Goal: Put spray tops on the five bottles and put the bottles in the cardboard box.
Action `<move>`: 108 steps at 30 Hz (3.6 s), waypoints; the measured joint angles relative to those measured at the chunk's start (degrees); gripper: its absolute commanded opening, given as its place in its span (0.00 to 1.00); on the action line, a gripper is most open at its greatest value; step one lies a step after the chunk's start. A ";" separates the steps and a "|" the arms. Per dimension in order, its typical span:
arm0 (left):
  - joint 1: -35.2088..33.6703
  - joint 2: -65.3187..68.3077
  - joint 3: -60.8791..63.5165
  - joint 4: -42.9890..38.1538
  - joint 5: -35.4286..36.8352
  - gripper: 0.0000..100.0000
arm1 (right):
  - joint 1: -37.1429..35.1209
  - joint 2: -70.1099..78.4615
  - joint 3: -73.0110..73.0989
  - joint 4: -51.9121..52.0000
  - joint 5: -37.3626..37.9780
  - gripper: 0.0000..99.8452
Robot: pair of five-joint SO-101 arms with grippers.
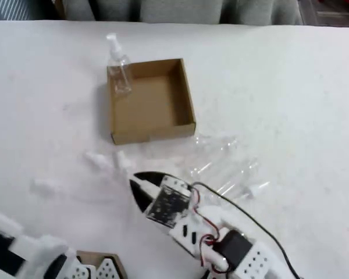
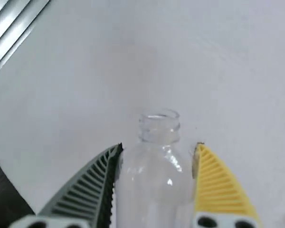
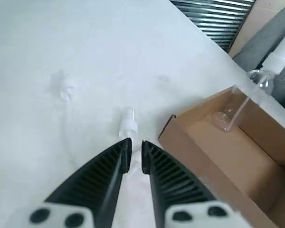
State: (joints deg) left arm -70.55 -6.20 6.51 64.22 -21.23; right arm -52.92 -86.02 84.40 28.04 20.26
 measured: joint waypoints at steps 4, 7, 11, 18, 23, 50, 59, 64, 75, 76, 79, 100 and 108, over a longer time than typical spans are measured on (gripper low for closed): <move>-1.14 10.90 -9.67 0.00 4.22 0.08 | -3.78 17.76 -9.32 -5.36 0.00 0.02; -1.14 17.14 -16.26 0.00 5.10 0.08 | -7.74 32.79 -17.23 -9.58 -0.09 0.02; -1.76 24.00 -26.02 0.79 6.51 0.08 | -13.19 54.77 -27.16 -14.95 -0.09 0.03; -3.16 34.37 -43.43 7.21 8.26 0.08 | -15.30 88.44 -49.58 -16.44 0.00 0.14; -3.16 39.65 -54.59 12.57 8.26 0.08 | -15.56 102.59 -65.85 -10.99 0.00 0.14; -2.64 48.00 -67.52 23.03 8.26 0.08 | -13.45 124.04 -94.59 6.24 -1.76 0.02; 6.33 48.00 -82.46 37.10 8.26 0.03 | 1.41 106.11 -85.36 18.37 -9.93 0.02; 13.10 47.82 -84.92 38.24 11.08 0.04 | 9.58 88.26 -72.88 20.22 -10.64 0.02; 33.58 27.87 -60.66 38.24 17.41 0.04 | 21.01 49.41 -48.18 20.22 -10.64 0.02; 35.60 25.23 -57.85 38.24 17.85 0.04 | 21.54 46.33 -46.95 20.22 -10.64 0.02; 41.67 17.41 -49.41 38.24 19.25 0.04 | 23.30 37.63 -44.22 20.22 -10.64 0.02; 74.64 -46.33 29.36 -4.92 19.69 0.04 | 39.65 24.26 -44.40 -3.52 -11.16 0.02; 85.36 -70.59 57.58 -28.75 19.69 0.03 | 39.56 24.18 -52.57 -13.10 -33.93 0.02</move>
State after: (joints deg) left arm 14.81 -76.79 64.09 35.47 -1.54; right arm -13.36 -61.85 31.82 14.95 -13.67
